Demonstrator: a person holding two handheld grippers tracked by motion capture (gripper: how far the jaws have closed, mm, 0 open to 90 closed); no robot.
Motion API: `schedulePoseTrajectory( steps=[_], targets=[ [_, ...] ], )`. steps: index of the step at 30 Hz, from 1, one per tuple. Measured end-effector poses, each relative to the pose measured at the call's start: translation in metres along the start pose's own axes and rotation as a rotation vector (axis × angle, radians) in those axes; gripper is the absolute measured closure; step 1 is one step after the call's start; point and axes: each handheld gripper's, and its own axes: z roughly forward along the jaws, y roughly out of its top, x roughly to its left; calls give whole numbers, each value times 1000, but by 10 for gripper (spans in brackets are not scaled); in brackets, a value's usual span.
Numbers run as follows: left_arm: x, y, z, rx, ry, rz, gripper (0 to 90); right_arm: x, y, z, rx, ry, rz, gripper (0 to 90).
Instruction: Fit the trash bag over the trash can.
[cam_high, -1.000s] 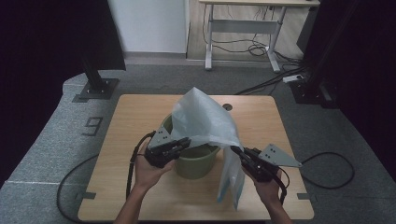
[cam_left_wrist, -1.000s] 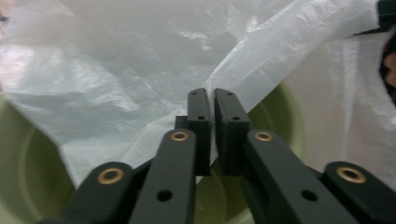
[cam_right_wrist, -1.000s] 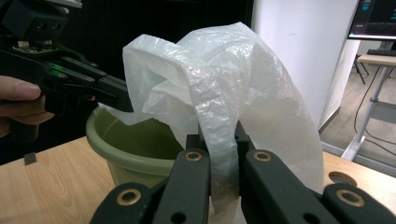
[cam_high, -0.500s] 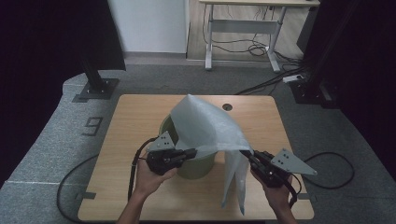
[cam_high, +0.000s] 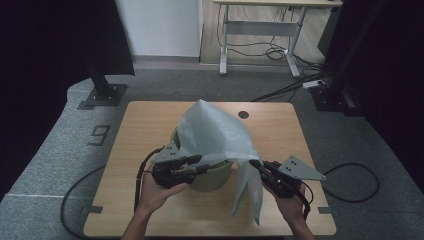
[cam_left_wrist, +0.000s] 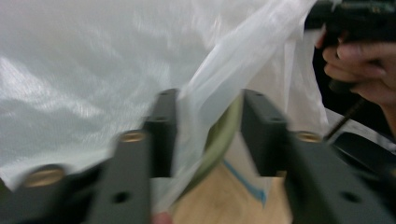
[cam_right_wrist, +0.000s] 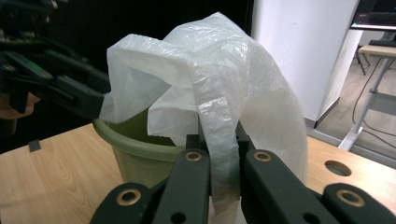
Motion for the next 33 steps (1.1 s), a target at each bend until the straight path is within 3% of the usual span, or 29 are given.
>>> schedulePoseTrajectory(
  steps=[2, 4, 7, 11, 16, 21, 28, 33],
  targets=[
    [-4, 2, 2, -5, 44, 22, 392, 1, 0, 3, 2, 7, 1, 888],
    [-8, 6, 6, 5, 82, 50, 361, 2, 1, 6, 3, 14, 3, 887],
    [-10, 10, 14, 15, 126, 84, 374, 1, 3, 9, 0, 18, 9, 887],
    [-5, 14, 23, 26, 156, 83, 458, 0, 6, 10, -10, 20, 20, 887],
    [0, 19, 26, 17, 115, 70, 688, -2, 9, 10, -17, 15, 18, 887],
    [2, 22, 25, 47, 47, 54, 887, -2, 13, 8, -25, 18, 15, 887],
    [-1, 15, 28, 112, -44, 30, 899, 5, 10, 0, -3, 35, -17, 887],
    [0, 10, 30, 144, -47, 27, 898, 7, 5, -4, 19, 30, -29, 888]
  ],
)
